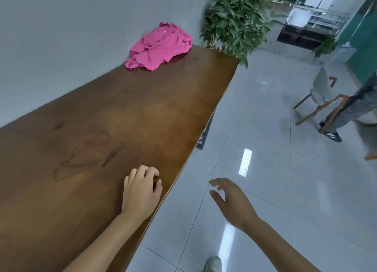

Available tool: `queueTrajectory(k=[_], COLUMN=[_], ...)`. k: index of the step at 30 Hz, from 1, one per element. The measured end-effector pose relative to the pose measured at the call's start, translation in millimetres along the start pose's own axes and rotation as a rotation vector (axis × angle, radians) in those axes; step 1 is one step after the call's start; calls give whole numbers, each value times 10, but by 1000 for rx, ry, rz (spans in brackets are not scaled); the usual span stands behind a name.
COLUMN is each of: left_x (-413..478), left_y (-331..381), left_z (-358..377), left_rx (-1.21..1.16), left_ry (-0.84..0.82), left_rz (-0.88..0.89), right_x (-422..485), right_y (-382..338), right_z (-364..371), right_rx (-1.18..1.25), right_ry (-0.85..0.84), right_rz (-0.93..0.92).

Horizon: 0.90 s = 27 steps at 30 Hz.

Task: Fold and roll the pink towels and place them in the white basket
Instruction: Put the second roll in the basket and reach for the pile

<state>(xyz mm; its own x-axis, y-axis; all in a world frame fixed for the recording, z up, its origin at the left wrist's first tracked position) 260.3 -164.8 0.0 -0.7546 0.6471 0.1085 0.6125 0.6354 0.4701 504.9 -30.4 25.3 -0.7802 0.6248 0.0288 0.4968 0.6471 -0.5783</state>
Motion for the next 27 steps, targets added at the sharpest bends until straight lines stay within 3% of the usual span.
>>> queueTrajectory(k=[15,27], left_x=[1250,2502], left_y=[1086,1130], left_z=[646,722], left_rx=[97,202], left_ry=[93,99], left_rz=[-219,-362], right_x=[1576,2971], right_y=[1550,1902], right_z=[-824,-1260], right_rx=[134,163], right_ry=[-82,-149], right_rz=[-173,-277])
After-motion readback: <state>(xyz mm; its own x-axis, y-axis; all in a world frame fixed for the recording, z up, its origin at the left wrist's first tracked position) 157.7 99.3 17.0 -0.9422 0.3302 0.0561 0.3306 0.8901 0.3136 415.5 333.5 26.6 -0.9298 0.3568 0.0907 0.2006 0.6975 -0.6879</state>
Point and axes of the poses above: each hand's wrist, its own x-axis towards the middle knuckle, its own z-axis out of the palm, y = z × x, the point moved 3 cm from there along x, towards the middle knuckle, and after that the axes turned 14 degrees about -z, right-handed, at the moved point
